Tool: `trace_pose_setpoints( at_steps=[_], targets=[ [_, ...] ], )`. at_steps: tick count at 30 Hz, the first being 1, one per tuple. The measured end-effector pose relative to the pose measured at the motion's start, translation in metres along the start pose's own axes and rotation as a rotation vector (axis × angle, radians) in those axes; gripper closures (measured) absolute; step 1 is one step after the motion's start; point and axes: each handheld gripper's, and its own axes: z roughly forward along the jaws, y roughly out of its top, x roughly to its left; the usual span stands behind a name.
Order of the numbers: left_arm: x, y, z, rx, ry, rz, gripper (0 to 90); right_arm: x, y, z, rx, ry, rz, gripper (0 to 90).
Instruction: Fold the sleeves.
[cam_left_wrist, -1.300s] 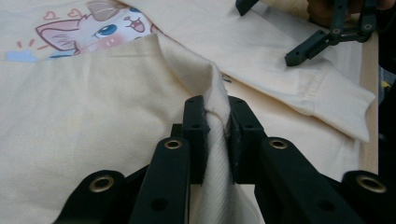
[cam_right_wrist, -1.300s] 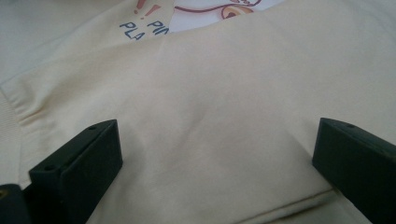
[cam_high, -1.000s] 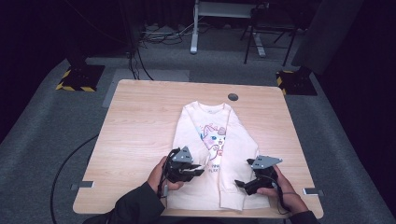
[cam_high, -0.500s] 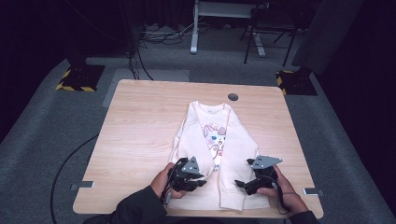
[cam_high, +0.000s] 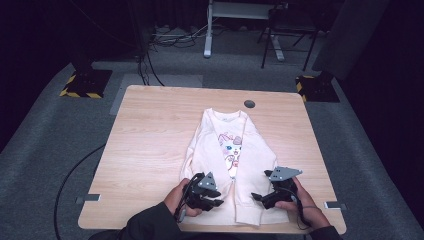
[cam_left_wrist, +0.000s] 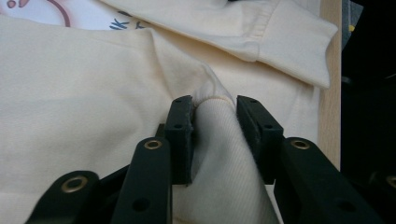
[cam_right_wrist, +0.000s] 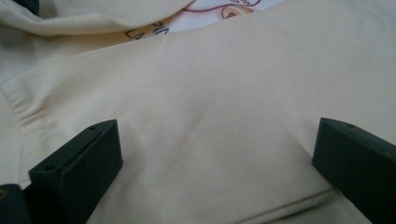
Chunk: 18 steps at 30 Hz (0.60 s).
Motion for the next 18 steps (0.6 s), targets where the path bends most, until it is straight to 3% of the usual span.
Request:
trace_pose_setpoints(
  at_steps=[8,11,18],
  targets=[
    [-0.007,0.002,0.0,0.004,-0.016,-0.008,55.4,0.0,0.0,0.0,0.0,0.0,0.0,1.0],
    [-0.012,0.005,-0.001,0.003,-0.009,-0.008,46.7,0.0,0.0,0.0,0.0,0.0,0.0,1.0],
    [-0.025,0.012,-0.009,-0.01,-0.03,0.046,35.3,0.0,0.0,0.0,0.0,0.0,0.0,1.0]
  ],
)
